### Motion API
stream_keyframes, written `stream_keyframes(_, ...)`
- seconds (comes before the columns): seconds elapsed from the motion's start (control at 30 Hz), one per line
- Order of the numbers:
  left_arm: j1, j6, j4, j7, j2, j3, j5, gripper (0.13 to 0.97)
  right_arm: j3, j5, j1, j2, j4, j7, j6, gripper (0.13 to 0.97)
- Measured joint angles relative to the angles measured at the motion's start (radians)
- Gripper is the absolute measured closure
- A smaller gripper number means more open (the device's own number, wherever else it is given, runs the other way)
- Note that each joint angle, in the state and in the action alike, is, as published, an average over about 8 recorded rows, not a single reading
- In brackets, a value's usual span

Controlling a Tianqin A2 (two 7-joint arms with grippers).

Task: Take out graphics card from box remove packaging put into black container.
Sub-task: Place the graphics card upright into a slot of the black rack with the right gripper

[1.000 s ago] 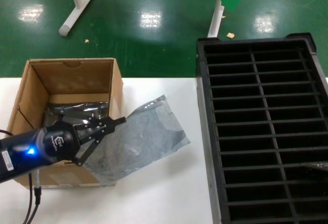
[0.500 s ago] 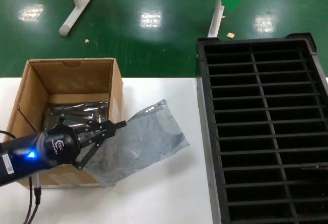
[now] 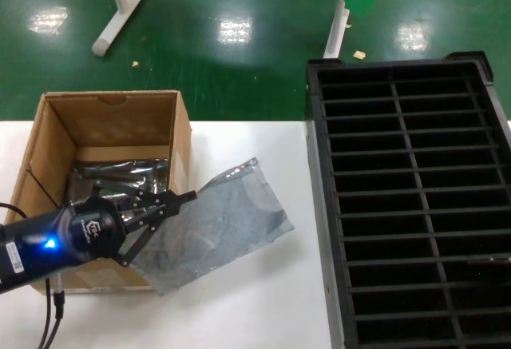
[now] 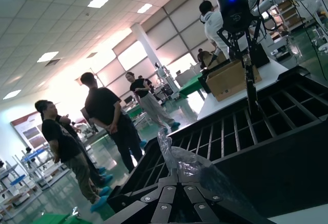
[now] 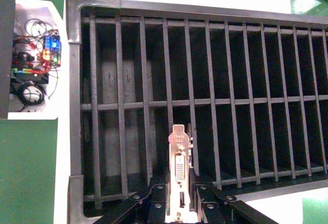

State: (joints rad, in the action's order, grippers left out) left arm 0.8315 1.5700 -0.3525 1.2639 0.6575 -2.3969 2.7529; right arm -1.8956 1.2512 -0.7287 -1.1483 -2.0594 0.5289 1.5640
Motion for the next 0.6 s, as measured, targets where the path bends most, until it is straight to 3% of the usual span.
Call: stream_keyframes(0.6,-0.003,0.000,0.027,0.005,-0.008,-0.001,0.000,0.955,-0.075,0.016,-0.075,0.000,0.002,0.004,0.005,0.892)
